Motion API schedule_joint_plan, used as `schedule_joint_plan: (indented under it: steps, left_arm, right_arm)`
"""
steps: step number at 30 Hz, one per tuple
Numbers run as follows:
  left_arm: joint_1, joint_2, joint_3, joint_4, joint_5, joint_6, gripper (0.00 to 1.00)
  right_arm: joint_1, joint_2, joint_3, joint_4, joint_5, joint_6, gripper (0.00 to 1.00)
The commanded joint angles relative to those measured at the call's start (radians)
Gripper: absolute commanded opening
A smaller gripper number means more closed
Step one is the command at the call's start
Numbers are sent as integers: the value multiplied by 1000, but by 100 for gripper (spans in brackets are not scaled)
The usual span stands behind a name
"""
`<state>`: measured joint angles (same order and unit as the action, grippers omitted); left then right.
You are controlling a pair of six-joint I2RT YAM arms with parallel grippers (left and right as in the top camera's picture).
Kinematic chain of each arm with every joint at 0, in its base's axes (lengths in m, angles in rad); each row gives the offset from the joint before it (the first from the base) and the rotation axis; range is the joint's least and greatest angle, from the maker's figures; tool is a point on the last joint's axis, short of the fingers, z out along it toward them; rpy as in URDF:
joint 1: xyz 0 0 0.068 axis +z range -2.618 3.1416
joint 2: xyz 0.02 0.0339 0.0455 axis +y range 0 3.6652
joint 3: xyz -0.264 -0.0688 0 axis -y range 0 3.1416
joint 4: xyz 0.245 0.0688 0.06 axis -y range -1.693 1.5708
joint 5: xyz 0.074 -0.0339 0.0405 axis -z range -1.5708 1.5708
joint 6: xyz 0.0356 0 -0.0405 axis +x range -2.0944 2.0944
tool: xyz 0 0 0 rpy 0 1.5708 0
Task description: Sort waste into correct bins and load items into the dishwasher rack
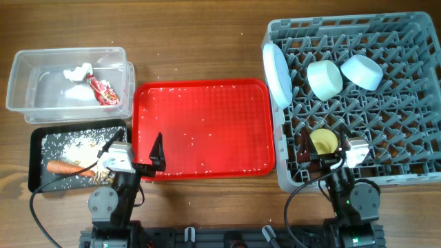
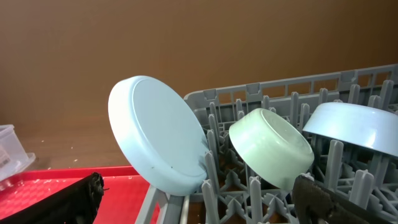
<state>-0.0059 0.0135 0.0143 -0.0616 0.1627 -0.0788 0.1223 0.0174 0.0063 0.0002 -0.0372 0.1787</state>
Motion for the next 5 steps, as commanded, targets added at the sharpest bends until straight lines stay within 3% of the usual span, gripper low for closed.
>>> schedule_joint_plan:
  steps: [1,5]
  left_arm:
    - [6,-11,-8,3,9,19,100]
    - [6,-11,-8,3,9,19,100]
  right_arm:
    - [-2,-6,-1,3,-11,7,100]
    - [-2,-6,-1,3,-11,7,100]
